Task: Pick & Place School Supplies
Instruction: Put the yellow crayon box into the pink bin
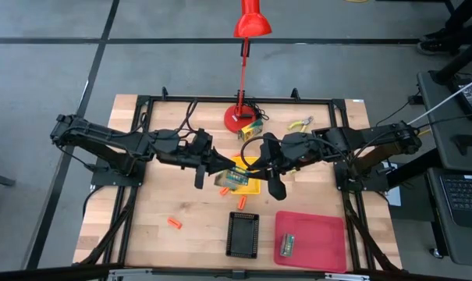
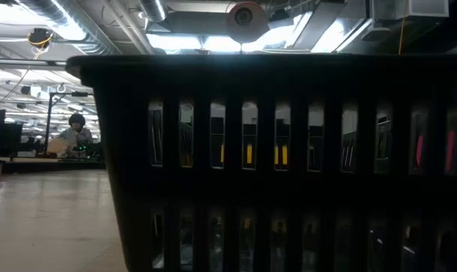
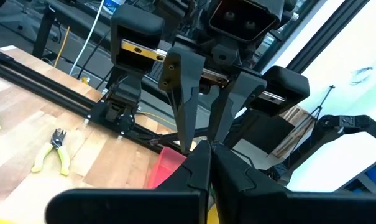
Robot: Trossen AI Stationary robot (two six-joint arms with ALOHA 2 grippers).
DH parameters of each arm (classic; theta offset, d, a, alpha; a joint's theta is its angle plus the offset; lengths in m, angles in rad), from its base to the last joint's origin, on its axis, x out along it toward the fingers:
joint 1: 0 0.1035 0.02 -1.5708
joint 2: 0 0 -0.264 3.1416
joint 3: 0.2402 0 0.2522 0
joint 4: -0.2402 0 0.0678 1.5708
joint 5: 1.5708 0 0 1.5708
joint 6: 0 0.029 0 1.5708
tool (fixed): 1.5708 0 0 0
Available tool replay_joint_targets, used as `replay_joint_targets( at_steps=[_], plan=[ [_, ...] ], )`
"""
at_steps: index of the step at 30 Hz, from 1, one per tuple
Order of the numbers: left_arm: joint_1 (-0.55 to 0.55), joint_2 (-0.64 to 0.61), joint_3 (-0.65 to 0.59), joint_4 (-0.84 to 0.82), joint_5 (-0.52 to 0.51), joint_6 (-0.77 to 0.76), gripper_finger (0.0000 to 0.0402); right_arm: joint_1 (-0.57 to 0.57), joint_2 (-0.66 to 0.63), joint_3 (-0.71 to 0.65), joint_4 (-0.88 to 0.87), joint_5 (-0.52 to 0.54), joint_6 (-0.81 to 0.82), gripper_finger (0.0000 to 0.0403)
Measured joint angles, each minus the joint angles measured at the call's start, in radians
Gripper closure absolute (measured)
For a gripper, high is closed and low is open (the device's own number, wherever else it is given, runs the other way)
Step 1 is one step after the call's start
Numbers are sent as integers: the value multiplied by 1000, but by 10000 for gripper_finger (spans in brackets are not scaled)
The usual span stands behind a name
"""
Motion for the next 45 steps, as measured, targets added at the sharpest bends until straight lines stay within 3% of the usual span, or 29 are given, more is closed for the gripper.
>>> replay_joint_targets(
  at_steps=[5, 11, 22, 26, 32, 37, 45],
  plan=[
    [0, 0, 0, 0, 0, 0, 400, 0, 0, 0, 7, 0, -7, 334],
    [0, 0, 0, 22, 5, 6, 400, 0, 0, 0, 8, 0, -30, 392],
    [-16, 0, -1, 51, 31, 66, 397, 2, 0, 1, 14, 16, -32, 400],
    [-17, -9, -2, 107, 93, 79, 362, 2, 0, 2, -1, 23, -29, 401],
    [-18, -23, 0, 206, 127, 119, 272, 4, 0, 1, -12, 53, -21, 401],
    [-23, -58, 0, 225, 90, 226, 228, 17, 0, 1, -156, 133, 116, 402],
    [-68, -170, 0, 67, -166, 341, 244, 177, 0, -8, -337, 353, 569, 402]
  ],
)
